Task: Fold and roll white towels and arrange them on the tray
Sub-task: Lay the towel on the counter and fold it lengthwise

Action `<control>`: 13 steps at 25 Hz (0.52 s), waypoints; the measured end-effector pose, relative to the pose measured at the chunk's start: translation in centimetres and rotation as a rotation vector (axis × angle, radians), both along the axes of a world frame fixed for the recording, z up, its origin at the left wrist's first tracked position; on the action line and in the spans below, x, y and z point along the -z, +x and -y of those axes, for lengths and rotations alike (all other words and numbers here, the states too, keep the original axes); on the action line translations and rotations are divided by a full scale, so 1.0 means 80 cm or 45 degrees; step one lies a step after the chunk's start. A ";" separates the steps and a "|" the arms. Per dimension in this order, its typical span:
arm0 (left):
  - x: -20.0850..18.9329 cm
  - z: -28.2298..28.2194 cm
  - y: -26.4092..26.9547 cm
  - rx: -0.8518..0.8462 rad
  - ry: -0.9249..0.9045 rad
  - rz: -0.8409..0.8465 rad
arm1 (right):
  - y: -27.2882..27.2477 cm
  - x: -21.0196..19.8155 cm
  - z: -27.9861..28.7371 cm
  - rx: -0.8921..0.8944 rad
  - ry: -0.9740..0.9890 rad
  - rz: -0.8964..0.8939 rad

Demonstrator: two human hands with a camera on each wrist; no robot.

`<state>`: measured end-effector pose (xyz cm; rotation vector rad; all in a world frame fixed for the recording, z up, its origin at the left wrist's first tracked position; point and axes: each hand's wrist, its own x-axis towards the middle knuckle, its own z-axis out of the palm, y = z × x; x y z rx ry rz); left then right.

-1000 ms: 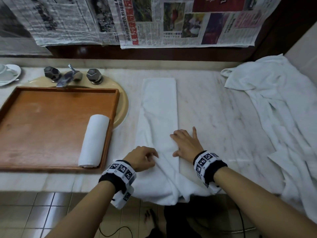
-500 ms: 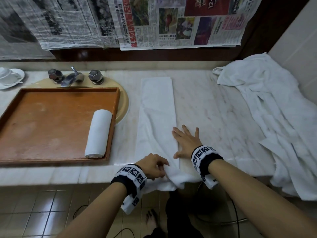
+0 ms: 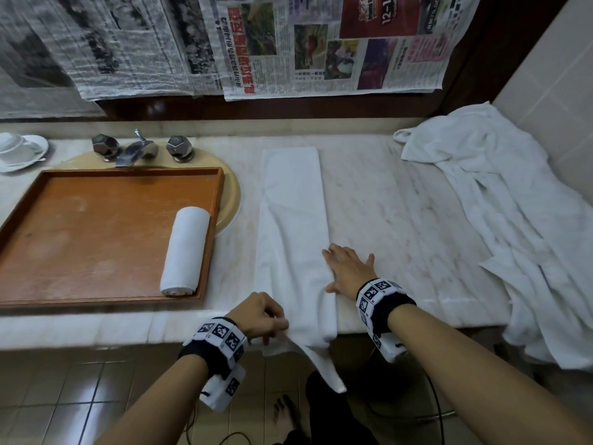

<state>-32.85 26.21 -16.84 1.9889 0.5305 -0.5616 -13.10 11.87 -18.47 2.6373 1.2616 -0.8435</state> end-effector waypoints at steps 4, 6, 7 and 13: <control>0.006 -0.017 -0.023 -0.168 0.067 -0.074 | 0.003 0.003 0.000 0.056 0.013 -0.086; 0.011 -0.013 -0.028 -0.226 0.053 -0.070 | 0.003 0.004 0.002 0.083 0.021 -0.119; 0.014 -0.011 -0.029 -0.288 0.028 -0.073 | 0.002 0.005 0.002 0.099 0.027 -0.135; 0.025 -0.011 -0.035 -0.748 -0.136 -0.215 | -0.009 0.010 0.010 0.225 0.108 -0.217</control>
